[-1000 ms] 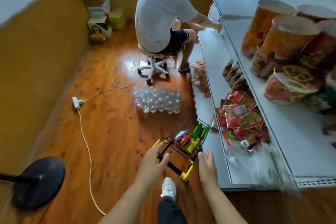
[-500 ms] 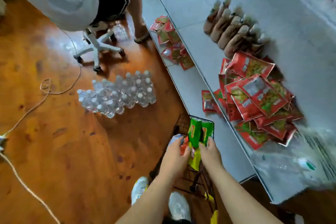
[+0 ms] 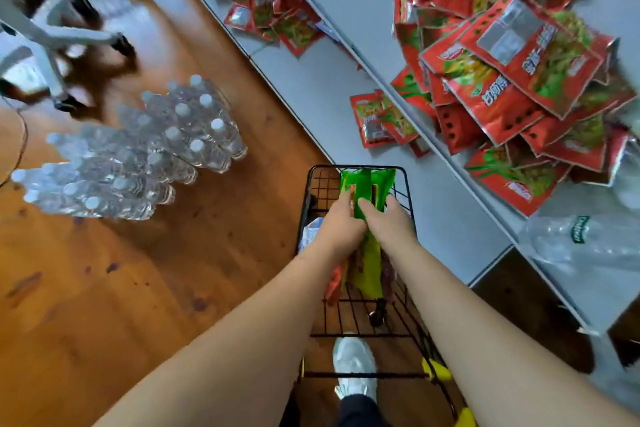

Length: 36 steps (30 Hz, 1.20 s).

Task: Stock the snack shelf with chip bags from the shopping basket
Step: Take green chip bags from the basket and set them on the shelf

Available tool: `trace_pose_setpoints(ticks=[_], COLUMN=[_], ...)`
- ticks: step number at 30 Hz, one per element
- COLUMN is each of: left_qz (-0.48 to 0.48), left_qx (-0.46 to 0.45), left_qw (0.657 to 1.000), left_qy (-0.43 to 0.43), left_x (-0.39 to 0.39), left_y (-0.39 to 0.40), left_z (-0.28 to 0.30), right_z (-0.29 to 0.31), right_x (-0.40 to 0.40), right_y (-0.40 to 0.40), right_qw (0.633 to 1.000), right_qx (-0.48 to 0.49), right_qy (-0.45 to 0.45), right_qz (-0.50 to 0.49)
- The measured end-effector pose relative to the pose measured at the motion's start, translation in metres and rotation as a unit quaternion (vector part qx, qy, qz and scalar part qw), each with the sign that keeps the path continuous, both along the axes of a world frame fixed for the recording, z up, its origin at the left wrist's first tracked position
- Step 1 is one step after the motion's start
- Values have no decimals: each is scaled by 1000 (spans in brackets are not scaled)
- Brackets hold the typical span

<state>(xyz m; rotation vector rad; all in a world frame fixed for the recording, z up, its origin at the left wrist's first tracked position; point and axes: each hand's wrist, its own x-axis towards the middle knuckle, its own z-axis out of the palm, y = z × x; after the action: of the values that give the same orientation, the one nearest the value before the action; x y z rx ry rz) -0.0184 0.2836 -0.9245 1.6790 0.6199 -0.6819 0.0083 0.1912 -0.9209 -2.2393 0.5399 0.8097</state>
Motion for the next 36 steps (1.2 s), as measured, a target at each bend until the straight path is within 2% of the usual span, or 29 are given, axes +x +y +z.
trace_pose_setpoints(ticks=[3, 7, 11, 13, 15, 17, 19, 20, 22, 26, 29, 32, 36], left_qz=[79, 172, 211, 202, 146, 49, -46, -88, -181, -352, -407, -391, -313], left_qx=[-66, -151, -202, -194, -124, 31, 179, 222, 254, 230, 106, 41, -26], left_qw=[994, 972, 954, 958, 981, 998, 971, 952, 929, 898, 904, 917, 944], left_qy=[31, 45, 63, 62, 34, -36, -150, -190, -198, -130, -77, -68, -101], left_x=[5, 4, -5, -13, -22, -33, -41, -43, -41, -25, -17, -22, -45], left_y=[7, 15, 21, 24, 28, 35, 45, 49, 59, 75, 80, 69, 35], left_z=[-3, 1, 24, 34, 45, 62, 85, 99, 128, 202, 275, 346, 429], right_z=[3, 13, 28, 38, 49, 65, 88, 102, 136, 230, 303, 379, 456], right_x=[4, -3, -10, -14, -20, -29, -39, -43, -51, -55, -61, -77, -126], right_y=[2, 6, 10, 13, 15, 16, 13, 11, 4, -14, -32, -50, -66], right_qw=[1000, 999, 992, 989, 983, 978, 979, 981, 985, 983, 981, 983, 965], right_qx=[18, -30, -86, -93, -107, -108, -92, -79, -41, 14, 38, 82, 100], right_qy=[8, -27, -89, -118, -150, -177, -183, -178, -164, -117, -85, -123, -222], right_qz=[-16, -3, -8, -2, 12, 17, 15, 15, 26, 138, 170, 108, -99])
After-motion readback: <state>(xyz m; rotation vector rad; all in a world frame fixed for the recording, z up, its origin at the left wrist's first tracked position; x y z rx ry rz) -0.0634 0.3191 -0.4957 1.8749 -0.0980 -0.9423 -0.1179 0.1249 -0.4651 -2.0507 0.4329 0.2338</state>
